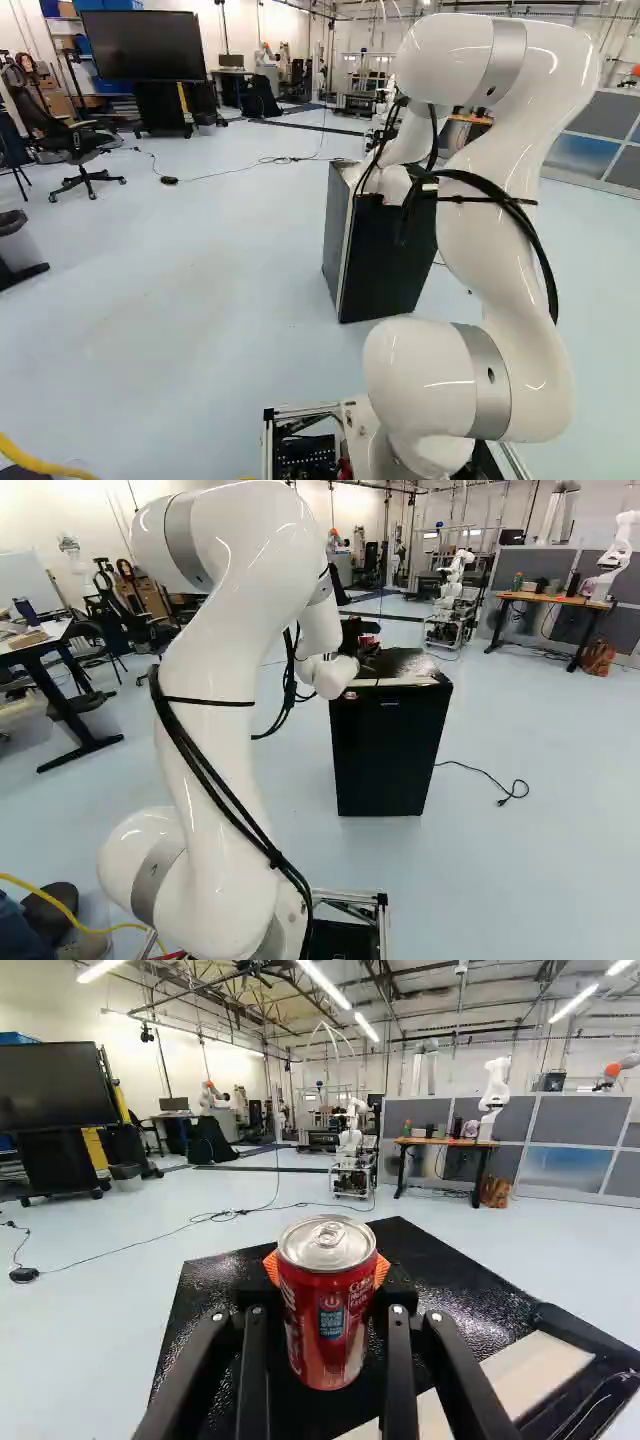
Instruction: Grab a drink from the fridge
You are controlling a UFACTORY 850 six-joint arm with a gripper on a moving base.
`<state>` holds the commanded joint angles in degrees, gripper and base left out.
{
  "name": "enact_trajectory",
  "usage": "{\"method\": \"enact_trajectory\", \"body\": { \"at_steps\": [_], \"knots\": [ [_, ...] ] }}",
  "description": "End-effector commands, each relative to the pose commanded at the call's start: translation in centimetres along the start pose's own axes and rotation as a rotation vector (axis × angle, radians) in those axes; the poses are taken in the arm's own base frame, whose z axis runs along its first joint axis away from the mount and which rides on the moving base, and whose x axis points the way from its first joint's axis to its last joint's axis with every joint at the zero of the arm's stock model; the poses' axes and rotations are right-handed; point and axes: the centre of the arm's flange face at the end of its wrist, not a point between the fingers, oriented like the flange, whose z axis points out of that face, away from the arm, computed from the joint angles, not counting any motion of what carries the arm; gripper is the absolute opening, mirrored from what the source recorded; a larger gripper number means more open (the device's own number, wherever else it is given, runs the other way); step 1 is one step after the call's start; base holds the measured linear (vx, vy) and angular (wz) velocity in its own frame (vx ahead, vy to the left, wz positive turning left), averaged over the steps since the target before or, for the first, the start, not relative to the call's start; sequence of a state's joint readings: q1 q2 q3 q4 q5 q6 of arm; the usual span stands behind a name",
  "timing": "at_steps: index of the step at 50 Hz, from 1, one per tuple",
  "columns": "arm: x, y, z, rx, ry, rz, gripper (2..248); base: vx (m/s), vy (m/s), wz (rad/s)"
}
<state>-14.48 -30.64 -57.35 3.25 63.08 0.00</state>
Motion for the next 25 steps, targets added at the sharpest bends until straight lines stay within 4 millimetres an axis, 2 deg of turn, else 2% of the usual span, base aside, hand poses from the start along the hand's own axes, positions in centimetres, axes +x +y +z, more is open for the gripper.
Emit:
{"method": "enact_trajectory", "body": {
  "at_steps": [25],
  "knots": [
    [0.3, -0.5, -1.1, 0.01, -0.012, -0.001, 98, 0.0, 0.0, 0.0]
  ]
}}
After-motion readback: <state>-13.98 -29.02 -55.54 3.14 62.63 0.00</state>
